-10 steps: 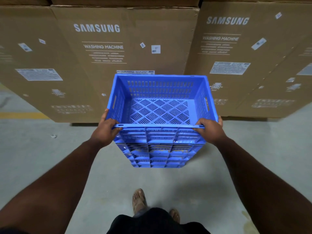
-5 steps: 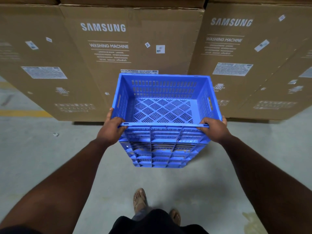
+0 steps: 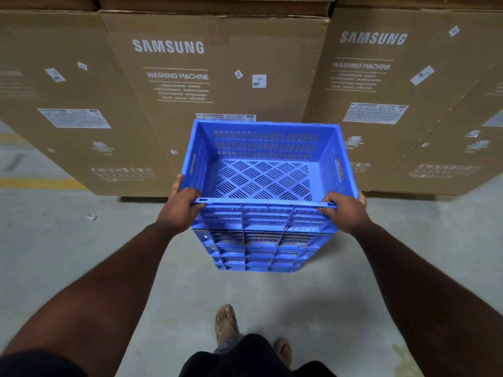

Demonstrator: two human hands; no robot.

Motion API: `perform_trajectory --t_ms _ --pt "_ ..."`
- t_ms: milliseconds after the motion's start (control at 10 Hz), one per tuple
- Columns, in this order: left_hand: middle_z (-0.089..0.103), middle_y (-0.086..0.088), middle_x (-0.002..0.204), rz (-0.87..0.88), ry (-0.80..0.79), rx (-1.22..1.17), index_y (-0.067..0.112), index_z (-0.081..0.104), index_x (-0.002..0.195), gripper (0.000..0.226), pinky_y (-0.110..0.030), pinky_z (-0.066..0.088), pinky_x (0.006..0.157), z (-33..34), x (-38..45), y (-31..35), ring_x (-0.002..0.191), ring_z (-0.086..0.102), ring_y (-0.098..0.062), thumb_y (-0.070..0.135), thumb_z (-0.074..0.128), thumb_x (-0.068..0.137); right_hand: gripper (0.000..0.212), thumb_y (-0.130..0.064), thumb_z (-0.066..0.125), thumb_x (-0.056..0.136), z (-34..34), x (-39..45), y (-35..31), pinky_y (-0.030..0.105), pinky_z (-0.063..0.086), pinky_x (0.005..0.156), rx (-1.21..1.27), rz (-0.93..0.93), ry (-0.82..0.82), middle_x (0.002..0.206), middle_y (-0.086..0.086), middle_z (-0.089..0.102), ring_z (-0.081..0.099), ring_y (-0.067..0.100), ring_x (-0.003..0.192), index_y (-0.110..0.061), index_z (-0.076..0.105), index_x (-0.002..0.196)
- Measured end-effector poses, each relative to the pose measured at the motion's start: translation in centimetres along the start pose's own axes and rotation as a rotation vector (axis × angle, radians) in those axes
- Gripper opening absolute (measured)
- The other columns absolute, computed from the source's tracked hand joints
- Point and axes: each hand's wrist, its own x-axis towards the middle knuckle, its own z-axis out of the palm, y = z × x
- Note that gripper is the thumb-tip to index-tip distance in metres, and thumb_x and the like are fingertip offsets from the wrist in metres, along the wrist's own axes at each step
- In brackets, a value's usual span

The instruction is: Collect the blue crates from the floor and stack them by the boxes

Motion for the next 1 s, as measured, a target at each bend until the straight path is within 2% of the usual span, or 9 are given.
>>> perform_trajectory --t_ms 100,200,400,500,600,700,800,900,1000 --pt "0.068 -0.01 0.115 -0.042 -0.033 -0.017 0.011 0.064 0.097 0.014 -0.038 0.025 0.118 -0.3 0.1 0.4 0.158 -0.004 -0.019 0.025 0.066 0.097 0.026 -0.052 0.066 0.091 -0.4 0.2 -0.2 0.044 0.006 0.118 -0.006 0.023 -0.045 0.077 -0.006 0.071 0.067 0.019 0.095 -0.027 0.063 0.084" --pt "0.069 -0.011 0.111 -0.063 -0.058 -0.035 0.019 0.058 0.089 0.012 -0.039 0.026 0.117 -0.6 0.1 0.6 0.157 -0.005 -0.017 0.024 0.066 0.097 0.026 -0.052 0.066 0.09 -0.6 0.0 -0.3 0.046 0.009 0.118 -0.028 0.025 -0.077 0.078 -0.008 0.068 0.066 0.019 0.096 -0.03 0.06 0.08" --pt "0.068 -0.014 0.106 -0.051 -0.047 0.007 0.008 0.064 0.092 0.016 -0.042 0.026 0.117 -0.6 0.4 0.7 0.158 -0.003 -0.023 0.023 0.066 0.097 0.026 -0.052 0.065 0.092 -0.5 -0.1 -0.4 0.042 0.006 0.116 0.006 0.023 -0.056 0.082 -0.005 0.071 0.067 0.02 0.096 -0.027 0.061 0.085" --pt "0.066 -0.021 0.1 -0.026 -0.052 0.091 0.004 0.064 0.097 0.019 -0.042 0.018 0.121 -0.4 0.6 0.5 0.157 0.001 -0.032 0.024 0.066 0.097 0.029 -0.053 0.063 0.092 -0.2 -0.1 -0.4 0.04 0.007 0.114 -0.01 0.022 -0.027 0.078 -0.004 0.071 0.067 0.021 0.094 -0.025 0.061 0.087" --pt "0.064 -0.023 0.103 0.006 -0.042 0.157 0.001 0.064 0.101 0.023 -0.042 0.01 0.124 -0.3 0.5 0.8 0.155 0.007 -0.038 0.023 0.065 0.097 0.029 -0.055 0.062 0.092 -0.1 -0.1 -0.2 0.044 0.007 0.116 -0.041 0.005 -0.036 0.082 -0.005 0.07 0.067 0.021 0.096 -0.026 0.061 0.091" --pt "0.065 -0.017 0.116 -0.024 -0.073 0.11 0.002 0.062 0.106 0.023 -0.042 0.016 0.121 -0.5 0.4 0.9 0.156 -0.002 -0.035 0.024 0.064 0.098 0.028 -0.056 0.059 0.094 -0.5 -0.3 -0.3 0.048 0.008 0.117 -0.074 -0.015 -0.055 0.094 -0.005 0.072 0.065 0.023 0.107 -0.029 0.066 0.1" --pt "0.065 -0.012 0.123 -0.083 -0.102 0.128 0.008 0.063 0.108 0.023 -0.046 0.024 0.119 -1.1 0.4 1.8 0.157 -0.001 -0.03 0.028 0.064 0.097 0.033 -0.058 0.054 0.096 -1.2 -0.7 -0.8 0.053 0.007 0.119 -0.127 -0.019 -0.105 0.112 -0.005 0.071 0.059 0.024 0.121 -0.033 0.066 0.114" --pt "0.057 -0.013 0.139 -0.103 -0.026 0.141 0.013 0.061 0.121 0.033 -0.052 0.014 0.123 -1.1 0.1 2.9 0.156 0.012 -0.034 0.025 0.067 0.092 0.033 -0.056 0.061 0.091 -1.1 -1.3 -1.3 0.057 0.002 0.12 -0.053 -0.013 -0.055 0.113 -0.008 0.07 0.057 0.023 0.123 -0.034 0.066 0.115" --pt "0.055 -0.012 0.142 0.009 0.056 0.113 0.013 0.056 0.131 0.047 -0.052 0.012 0.124 -0.4 -0.4 5.2 0.153 0.023 -0.036 0.027 0.063 0.086 0.041 -0.046 0.067 0.088 -0.4 -2.4 -2.8 0.054 0.006 0.122 -0.016 -0.113 0.118 0.123 -0.008 0.068 0.054 0.022 0.128 -0.033 0.062 0.126"
